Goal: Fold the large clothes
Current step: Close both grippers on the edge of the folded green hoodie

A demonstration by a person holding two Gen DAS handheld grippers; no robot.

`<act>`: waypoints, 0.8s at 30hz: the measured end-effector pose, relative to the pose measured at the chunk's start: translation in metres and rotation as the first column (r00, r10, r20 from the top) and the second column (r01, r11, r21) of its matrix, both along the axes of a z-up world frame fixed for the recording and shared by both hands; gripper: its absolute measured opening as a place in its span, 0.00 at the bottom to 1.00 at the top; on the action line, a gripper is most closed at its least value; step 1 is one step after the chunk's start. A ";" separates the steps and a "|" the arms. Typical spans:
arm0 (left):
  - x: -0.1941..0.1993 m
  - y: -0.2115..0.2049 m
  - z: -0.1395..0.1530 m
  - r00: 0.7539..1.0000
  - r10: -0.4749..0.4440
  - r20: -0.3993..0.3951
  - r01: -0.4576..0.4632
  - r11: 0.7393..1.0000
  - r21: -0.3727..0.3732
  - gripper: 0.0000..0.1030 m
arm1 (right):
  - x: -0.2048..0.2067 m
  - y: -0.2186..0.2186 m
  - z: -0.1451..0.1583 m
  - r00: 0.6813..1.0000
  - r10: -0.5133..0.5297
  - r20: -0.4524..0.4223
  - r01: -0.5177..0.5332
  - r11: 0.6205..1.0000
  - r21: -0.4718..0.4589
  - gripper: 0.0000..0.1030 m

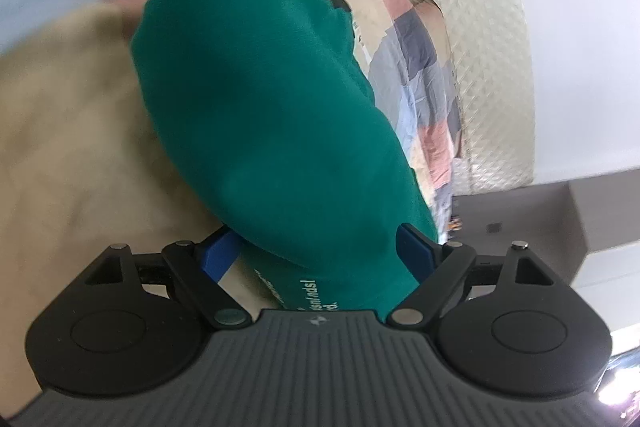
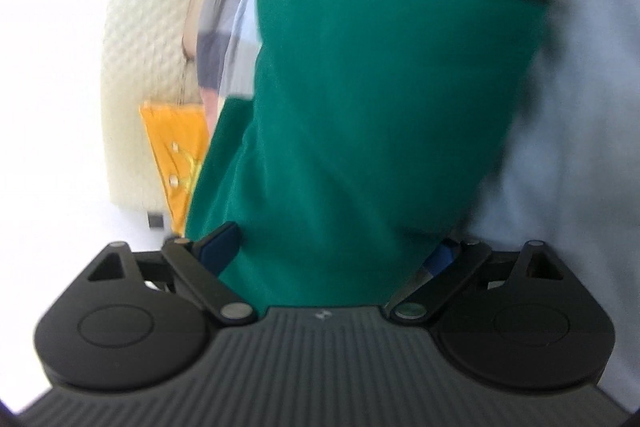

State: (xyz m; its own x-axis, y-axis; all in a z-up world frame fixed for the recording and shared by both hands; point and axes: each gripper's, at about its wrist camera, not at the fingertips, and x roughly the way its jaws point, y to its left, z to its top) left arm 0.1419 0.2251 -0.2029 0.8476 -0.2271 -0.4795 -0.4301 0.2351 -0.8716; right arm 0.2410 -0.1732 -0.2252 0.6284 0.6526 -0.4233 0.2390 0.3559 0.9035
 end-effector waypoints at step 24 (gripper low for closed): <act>0.021 0.005 -0.020 0.991 0.106 -0.077 -0.108 0.994 -0.027 0.84 | 0.000 -0.015 0.001 1.000 0.017 -0.009 -0.017 1.000 -0.021 0.89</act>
